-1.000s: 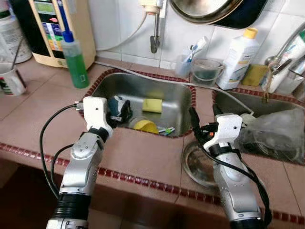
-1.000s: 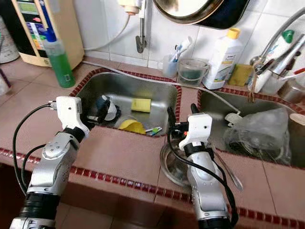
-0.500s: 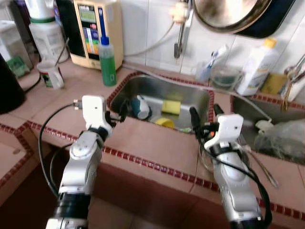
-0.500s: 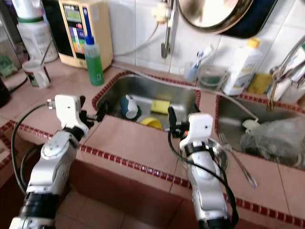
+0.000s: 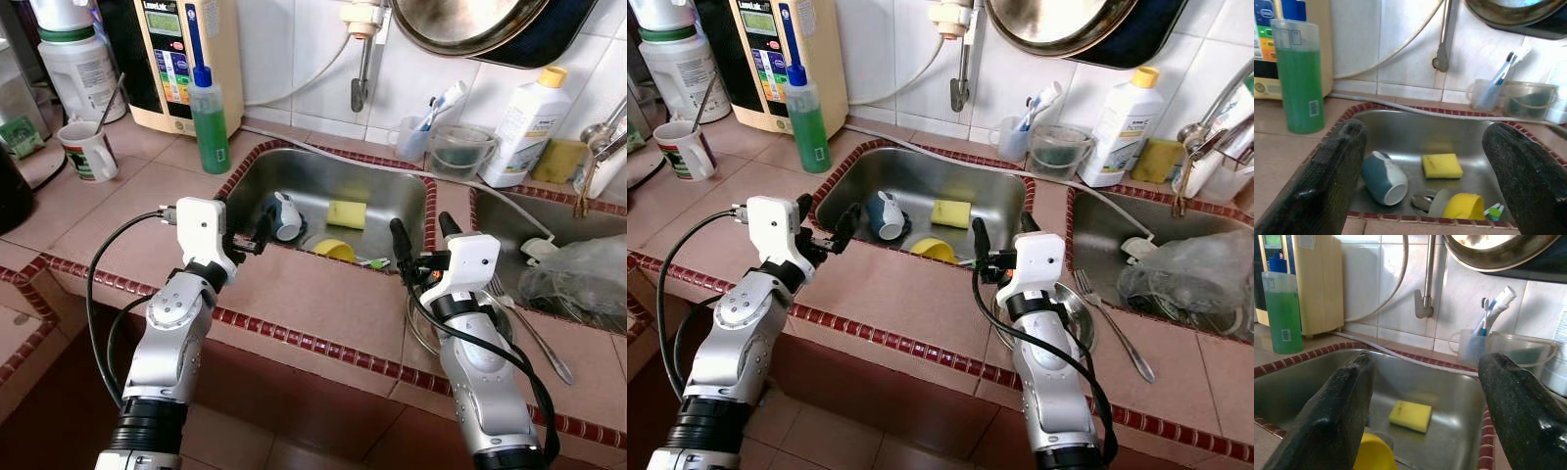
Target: Kitchen organization
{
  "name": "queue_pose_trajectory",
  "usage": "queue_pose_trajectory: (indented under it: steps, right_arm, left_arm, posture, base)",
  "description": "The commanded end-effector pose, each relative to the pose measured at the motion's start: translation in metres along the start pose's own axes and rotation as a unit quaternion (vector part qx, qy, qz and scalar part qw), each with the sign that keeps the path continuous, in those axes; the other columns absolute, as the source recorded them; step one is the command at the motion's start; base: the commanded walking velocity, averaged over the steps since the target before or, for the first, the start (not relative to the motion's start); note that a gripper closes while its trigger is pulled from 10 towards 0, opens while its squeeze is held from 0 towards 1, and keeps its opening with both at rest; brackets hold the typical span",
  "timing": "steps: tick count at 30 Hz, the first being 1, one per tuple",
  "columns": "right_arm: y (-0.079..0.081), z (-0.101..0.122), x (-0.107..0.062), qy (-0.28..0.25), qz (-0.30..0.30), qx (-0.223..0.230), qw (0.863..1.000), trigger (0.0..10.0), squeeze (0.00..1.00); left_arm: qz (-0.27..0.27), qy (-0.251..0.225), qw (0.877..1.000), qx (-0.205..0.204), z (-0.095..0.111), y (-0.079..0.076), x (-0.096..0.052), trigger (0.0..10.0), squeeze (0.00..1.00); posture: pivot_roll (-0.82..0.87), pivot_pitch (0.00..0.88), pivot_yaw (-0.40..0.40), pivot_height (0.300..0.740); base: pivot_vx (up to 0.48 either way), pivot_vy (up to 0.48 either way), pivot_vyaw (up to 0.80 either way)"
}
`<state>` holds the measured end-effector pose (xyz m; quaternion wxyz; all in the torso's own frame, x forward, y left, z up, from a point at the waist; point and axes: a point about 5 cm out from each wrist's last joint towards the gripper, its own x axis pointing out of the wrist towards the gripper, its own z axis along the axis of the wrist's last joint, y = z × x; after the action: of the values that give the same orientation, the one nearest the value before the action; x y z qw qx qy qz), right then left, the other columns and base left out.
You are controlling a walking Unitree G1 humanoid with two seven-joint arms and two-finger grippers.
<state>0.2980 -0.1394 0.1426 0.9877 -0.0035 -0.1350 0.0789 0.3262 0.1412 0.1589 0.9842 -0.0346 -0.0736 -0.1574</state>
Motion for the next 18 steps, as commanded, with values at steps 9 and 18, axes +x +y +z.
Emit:
queue_pose_trajectory:
  steps: [9, 18]
  right_arm:
    - [-0.0037, -0.0004, -0.0013, 0.002, 0.001, -0.007, 1.000, 10.0, 0.00]
    - [-0.0043, -0.0005, -0.0014, 0.003, 0.008, -0.009, 1.000, 10.0, 0.00]
  left_arm:
    - [-0.014, -0.009, 1.000, -0.004, 0.0042, -0.0050, 0.0013, 10.0, 0.00]
    - [-0.017, -0.012, 1.000, -0.002, 0.0037, -0.0074, 0.0008, 10.0, 0.00]
  posture:
    - [-0.01, 0.000, -0.031, 0.740]
    - [-0.02, 0.000, -0.039, 0.740]
  base:
    - [0.000, -0.480, 0.00]
    - [0.000, -0.468, 0.00]
